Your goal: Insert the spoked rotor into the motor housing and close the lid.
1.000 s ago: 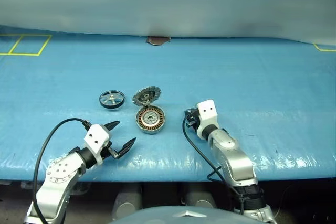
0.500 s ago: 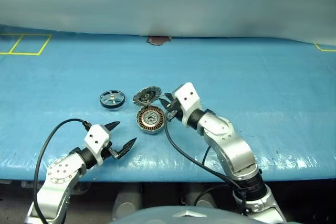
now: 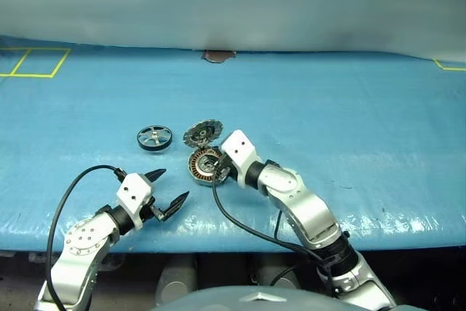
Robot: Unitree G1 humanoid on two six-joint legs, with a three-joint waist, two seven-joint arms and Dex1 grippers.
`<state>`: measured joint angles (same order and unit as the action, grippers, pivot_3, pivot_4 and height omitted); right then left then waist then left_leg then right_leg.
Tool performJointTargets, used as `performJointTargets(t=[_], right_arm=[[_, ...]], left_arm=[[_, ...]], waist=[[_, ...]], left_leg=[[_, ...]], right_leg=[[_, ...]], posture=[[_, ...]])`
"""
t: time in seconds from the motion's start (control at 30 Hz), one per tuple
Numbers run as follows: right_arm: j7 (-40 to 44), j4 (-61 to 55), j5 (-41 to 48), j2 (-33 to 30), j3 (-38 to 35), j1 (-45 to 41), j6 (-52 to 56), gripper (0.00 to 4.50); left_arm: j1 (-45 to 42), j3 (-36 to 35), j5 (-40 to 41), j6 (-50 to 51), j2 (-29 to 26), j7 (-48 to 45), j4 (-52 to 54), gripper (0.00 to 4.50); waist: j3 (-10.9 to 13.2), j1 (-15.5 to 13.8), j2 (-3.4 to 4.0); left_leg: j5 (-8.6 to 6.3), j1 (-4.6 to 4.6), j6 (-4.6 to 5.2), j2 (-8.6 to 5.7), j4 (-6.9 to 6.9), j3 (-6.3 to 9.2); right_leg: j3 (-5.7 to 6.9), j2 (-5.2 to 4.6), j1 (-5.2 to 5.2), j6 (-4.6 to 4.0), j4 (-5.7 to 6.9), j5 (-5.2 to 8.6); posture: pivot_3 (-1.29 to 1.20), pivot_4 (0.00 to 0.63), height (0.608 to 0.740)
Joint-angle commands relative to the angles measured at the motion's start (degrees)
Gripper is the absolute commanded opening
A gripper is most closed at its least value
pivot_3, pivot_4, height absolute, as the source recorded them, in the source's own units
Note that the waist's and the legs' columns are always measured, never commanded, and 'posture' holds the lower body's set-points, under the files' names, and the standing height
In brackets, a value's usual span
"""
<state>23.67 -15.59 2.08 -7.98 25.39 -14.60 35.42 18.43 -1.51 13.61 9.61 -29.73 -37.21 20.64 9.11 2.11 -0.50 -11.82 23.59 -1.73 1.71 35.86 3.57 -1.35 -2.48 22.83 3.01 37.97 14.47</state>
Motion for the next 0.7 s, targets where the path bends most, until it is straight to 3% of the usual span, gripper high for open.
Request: performJointTargets(t=[0.03, 0.7], right_arm=[[-0.29, 1.01, -0.18, 1.42, 0.13, -1.16, -2.48, 0.67], [0.45, 2.42, 0.07, 1.61, 1.04, 2.02, -2.23, 0.67]], left_arm=[[0.03, -0.78, 0.06, -1.12, -0.02, 0.03, 0.75, 4.5], [-0.09, -0.85, 0.36, -0.67, -0.21, -0.45, 0.94, 4.5]], waist=[[0.0, 0.0, 0.0], [0.0, 0.0, 0.0]], left_leg=[[0.0, -0.01, 0.0, 0.0, 0.0, 0.0], [0.0, -0.01, 0.0, 0.0, 0.0, 0.0]], right_leg=[[0.0, 0.0, -0.01, 0.0, 0.0, 0.0], [0.0, 0.0, 0.0, 0.0, 0.0, 0.0]], posture=[[0.0, 0.15, 0.74], [0.0, 0.15, 0.74]])
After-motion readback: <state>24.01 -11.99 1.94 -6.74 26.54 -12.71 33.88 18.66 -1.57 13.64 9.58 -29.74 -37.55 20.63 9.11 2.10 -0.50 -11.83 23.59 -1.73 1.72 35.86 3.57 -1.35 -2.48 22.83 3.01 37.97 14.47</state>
